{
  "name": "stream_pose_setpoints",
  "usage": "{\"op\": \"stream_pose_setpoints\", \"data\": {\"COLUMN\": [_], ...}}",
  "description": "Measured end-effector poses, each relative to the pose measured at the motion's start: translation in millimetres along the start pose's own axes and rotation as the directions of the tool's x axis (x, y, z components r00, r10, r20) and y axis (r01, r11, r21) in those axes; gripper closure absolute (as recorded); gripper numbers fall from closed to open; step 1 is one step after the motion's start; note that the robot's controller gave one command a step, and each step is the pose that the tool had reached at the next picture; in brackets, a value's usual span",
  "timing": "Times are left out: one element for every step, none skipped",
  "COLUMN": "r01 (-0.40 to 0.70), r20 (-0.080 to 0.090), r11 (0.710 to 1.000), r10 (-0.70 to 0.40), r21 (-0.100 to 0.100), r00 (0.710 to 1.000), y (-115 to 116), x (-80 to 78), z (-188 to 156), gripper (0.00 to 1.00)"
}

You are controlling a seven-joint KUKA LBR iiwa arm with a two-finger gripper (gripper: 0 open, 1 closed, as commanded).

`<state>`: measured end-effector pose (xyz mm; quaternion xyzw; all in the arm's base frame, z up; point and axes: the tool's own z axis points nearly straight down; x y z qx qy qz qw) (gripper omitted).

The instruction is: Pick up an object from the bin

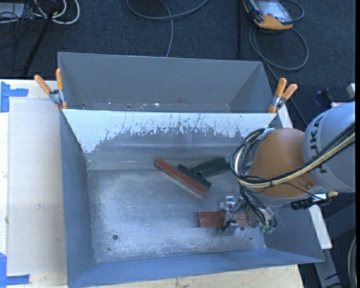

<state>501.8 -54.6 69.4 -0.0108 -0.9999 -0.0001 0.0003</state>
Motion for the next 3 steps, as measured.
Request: {"op": "stream_pose_setpoints", "data": {"r01": [0.000,0.000,0.000], "r20": [-0.006,-0.010,-0.009], "r11": [1.000,1.000,1.000], "r10": [0.000,0.000,0.000], "r21": [-0.001,-0.001,-0.001], "r00": [1.000,1.000,1.000], "y": [0,0,0], "x": [1.8,2.9,2.5], "z": [-6,-24,-47], "gripper": [1.00,1.00,1.00]}}
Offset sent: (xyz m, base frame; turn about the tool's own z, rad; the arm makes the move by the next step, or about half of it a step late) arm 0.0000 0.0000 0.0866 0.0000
